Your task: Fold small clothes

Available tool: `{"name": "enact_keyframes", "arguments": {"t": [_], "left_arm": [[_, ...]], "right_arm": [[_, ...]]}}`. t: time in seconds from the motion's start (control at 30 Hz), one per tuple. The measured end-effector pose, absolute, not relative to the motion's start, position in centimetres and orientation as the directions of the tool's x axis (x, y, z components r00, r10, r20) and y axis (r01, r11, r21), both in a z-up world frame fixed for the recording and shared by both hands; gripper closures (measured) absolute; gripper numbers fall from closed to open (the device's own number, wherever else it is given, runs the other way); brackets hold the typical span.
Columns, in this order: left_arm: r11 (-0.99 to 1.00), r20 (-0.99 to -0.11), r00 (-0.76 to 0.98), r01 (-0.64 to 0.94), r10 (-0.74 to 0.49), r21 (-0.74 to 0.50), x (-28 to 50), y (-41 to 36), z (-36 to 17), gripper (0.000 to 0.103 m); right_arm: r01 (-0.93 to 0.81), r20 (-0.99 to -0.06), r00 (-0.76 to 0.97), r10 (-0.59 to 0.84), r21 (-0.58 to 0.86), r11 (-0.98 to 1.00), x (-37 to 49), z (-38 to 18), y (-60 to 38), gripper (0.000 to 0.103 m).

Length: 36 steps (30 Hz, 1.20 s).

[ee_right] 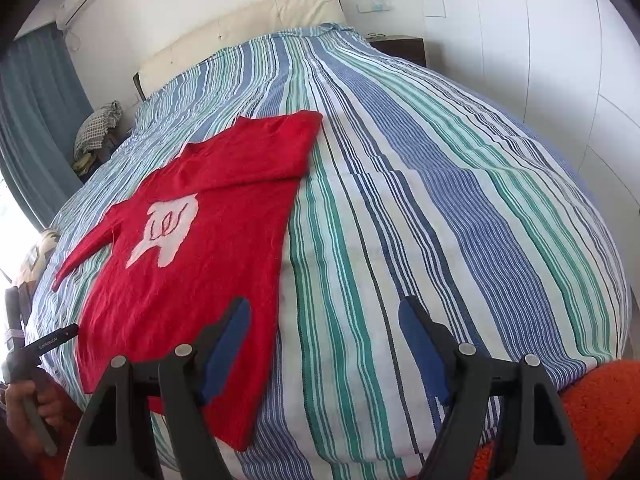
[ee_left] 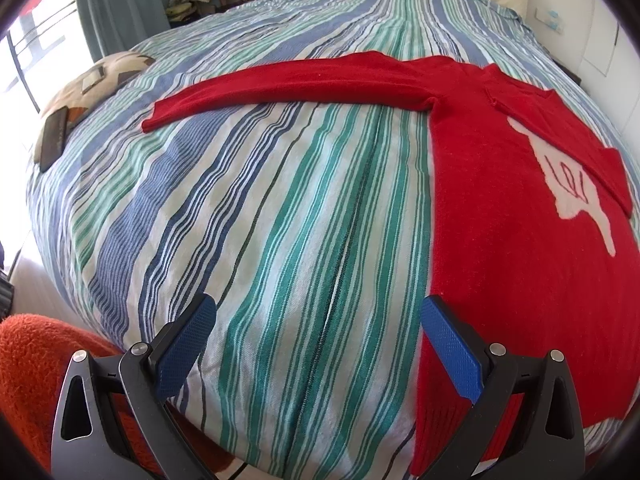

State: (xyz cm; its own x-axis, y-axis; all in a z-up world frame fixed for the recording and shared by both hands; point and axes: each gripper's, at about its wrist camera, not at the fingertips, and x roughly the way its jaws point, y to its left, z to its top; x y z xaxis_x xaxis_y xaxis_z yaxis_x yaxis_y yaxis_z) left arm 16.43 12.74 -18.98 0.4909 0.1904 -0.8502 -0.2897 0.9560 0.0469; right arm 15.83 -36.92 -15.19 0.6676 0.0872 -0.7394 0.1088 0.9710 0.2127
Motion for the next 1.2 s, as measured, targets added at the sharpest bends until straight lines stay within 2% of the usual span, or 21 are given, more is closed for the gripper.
{"name": "enact_keyframes", "arguments": {"t": [1.2], "left_arm": [[0.956, -0.851, 0.487, -0.29, 0.196, 0.055, 16.41, 12.69, -19.06, 0.001]], "right_arm": [[0.094, -0.731, 0.676, 0.094, 0.213, 0.973, 15.42, -14.9, -36.82, 0.027]]}}
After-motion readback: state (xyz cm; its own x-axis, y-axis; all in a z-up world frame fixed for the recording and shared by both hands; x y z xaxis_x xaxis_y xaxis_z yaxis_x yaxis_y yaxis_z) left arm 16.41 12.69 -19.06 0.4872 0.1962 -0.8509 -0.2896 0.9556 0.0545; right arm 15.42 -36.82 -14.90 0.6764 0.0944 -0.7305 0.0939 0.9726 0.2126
